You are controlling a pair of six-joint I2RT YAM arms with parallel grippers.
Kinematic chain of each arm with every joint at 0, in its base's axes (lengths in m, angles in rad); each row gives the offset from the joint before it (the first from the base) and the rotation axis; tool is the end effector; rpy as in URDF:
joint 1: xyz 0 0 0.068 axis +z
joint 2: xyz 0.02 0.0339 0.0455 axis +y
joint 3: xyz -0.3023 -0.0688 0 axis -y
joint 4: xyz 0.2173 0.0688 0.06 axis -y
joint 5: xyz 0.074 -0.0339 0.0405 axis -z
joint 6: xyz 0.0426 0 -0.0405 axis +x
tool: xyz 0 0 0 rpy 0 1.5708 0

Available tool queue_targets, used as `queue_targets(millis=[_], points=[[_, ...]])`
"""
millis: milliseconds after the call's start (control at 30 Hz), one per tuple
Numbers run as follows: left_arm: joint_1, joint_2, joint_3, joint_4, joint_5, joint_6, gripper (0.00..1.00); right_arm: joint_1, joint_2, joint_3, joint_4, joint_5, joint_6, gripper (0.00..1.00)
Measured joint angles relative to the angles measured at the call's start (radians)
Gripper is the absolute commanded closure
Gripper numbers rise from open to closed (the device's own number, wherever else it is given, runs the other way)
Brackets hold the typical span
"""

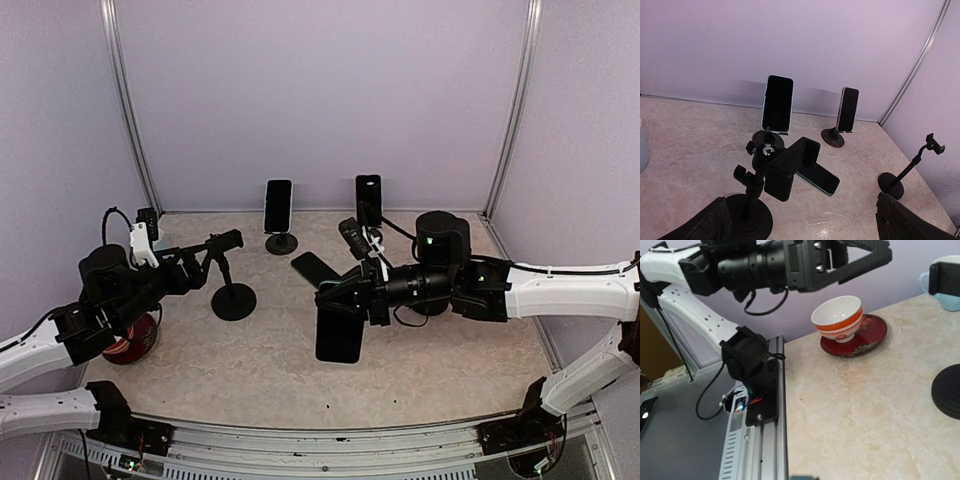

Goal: Place the phone on the phone stand
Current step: Pick up the phone stand from the center of the board.

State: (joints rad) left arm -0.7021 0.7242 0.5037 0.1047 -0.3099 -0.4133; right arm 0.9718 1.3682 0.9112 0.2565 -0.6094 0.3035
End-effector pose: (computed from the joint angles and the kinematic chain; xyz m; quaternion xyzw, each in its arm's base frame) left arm 0.1096 -0.0757 0.3116 0.0046 0.7450 -0.2499 0.6185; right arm 0.1419 0.2511 0.3459 -0.4216 0.6355 0.5460 0.3467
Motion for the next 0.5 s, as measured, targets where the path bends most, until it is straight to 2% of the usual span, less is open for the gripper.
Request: queue_targets(millis=[267,500], points=[[0.036,0.024,-0.063,0.115,0.018,0.043,0.05,-0.003,0.000,0.000,0.000,-0.010,-0.006,1.00],[0.114,0.064,-0.114,0.240,0.112,0.068,0.11,-0.011,0.000,0.000,-0.002,-0.015,-0.011,1.00]])
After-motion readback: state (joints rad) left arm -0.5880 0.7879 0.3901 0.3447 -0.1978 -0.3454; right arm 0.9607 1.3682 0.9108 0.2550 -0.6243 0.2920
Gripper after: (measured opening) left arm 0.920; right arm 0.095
